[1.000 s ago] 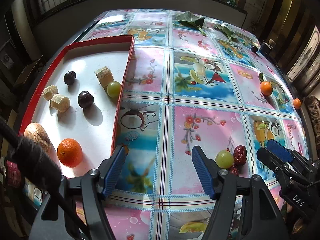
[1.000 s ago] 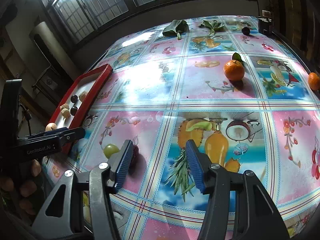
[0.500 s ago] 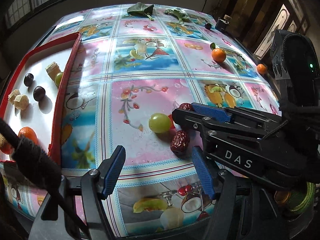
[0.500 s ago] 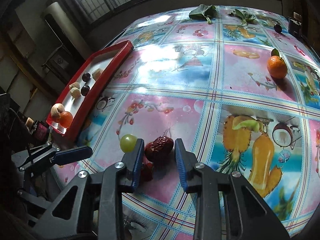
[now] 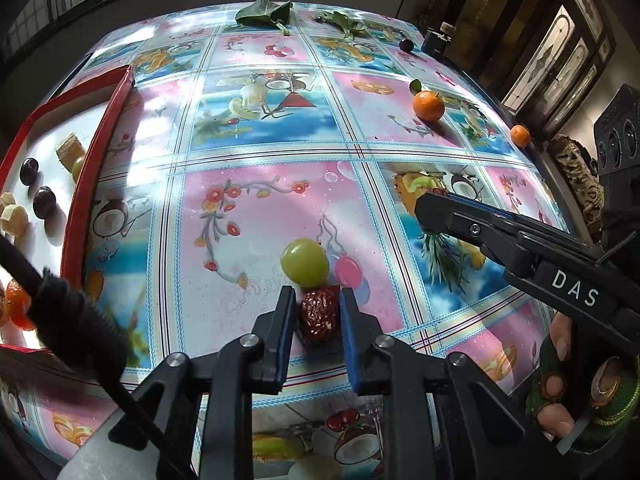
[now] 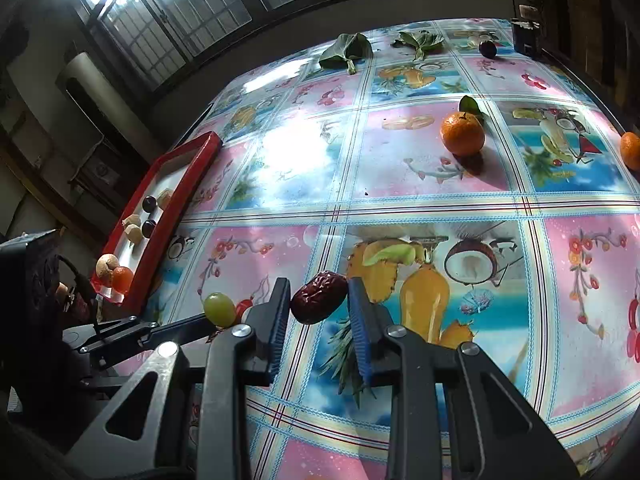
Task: Organize fruits
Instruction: 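Grasp the wrinkled red date with the left tool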
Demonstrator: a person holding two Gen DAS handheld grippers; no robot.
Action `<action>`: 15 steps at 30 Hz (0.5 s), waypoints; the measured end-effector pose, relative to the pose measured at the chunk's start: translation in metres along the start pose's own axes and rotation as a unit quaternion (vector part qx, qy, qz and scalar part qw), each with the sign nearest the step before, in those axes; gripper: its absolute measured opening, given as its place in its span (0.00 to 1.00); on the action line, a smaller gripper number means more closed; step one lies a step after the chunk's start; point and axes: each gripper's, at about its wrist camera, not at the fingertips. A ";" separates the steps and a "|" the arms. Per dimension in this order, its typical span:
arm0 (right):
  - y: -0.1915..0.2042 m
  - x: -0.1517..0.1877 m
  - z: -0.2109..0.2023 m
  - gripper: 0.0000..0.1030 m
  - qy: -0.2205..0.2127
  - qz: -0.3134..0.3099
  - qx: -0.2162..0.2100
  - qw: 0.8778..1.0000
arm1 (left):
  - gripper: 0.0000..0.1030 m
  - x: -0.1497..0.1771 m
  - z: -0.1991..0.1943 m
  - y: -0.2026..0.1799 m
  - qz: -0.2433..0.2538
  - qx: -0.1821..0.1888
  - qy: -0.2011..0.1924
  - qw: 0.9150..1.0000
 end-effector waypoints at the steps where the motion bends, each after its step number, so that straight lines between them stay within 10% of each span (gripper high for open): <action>1: -0.001 0.000 0.000 0.30 0.000 0.001 0.000 1.000 | 0.18 0.000 -0.001 0.001 -0.002 0.004 0.000 1.000; 15: 0.014 -0.001 -0.006 0.30 -0.007 -0.014 -0.013 1.000 | 0.18 0.000 -0.034 0.028 -0.043 -0.050 -0.047 0.997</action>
Point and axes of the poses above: each gripper's, at about its wrist camera, not at the fingertips, and z roughly the way its jaws point, y to its left, x to its underside, and after that the axes turned 9 degrees about y, right-handed
